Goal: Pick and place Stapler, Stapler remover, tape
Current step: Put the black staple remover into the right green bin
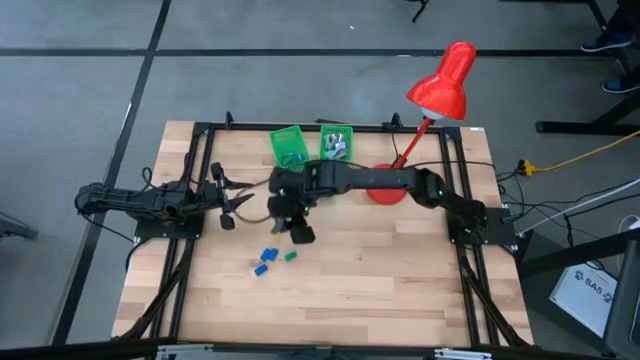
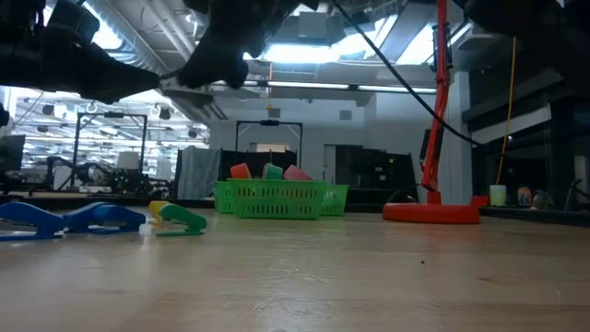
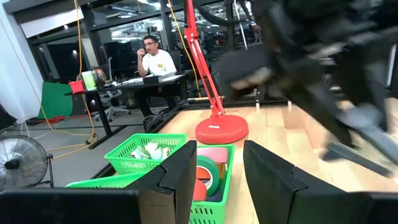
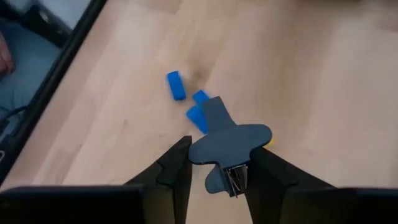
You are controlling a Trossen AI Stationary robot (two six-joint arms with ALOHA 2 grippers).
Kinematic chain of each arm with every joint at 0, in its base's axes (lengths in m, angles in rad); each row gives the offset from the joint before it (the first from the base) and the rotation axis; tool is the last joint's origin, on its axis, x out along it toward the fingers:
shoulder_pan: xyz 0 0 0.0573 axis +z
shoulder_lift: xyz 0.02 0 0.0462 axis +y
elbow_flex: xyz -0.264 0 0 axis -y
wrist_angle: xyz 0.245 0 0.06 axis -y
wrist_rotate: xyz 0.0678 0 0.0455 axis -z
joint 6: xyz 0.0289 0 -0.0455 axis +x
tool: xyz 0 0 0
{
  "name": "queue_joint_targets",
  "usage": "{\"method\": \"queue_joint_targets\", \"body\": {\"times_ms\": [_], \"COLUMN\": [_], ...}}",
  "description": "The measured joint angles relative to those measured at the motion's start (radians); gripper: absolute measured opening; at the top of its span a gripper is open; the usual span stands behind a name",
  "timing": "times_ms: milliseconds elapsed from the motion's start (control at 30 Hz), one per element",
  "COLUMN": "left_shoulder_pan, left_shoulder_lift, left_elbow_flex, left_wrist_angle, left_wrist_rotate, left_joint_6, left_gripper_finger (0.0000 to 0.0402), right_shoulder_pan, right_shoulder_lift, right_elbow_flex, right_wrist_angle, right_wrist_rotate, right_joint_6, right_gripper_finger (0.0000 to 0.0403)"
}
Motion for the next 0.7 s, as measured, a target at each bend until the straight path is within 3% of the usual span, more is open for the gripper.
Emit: {"method": "queue_joint_targets", "body": {"times_ms": [233, 700], "left_shoulder_pan": [0.0, 0.0], "left_shoulder_lift": [0.0, 0.0], "left_elbow_flex": [0.0, 0.0], "left_wrist_angle": [0.0, 0.0], "left_wrist_rotate": [0.0, 0.0], "left_joint_6": [0.0, 0.0], "left_gripper_finger": [0.0128, 0.0128], "right_shoulder_pan": [-0.082, -0.282], "right_shoulder_lift": [-0.04, -0.04], "right_elbow_flex": [0.0, 0.0], "right_wrist_angle": [0.0, -0.109], "right_wrist_rotate": [0.071, 0.013], "right_joint_6": [-0.008, 0.028], "right_gripper_finger": [0.012, 0.0121]}}
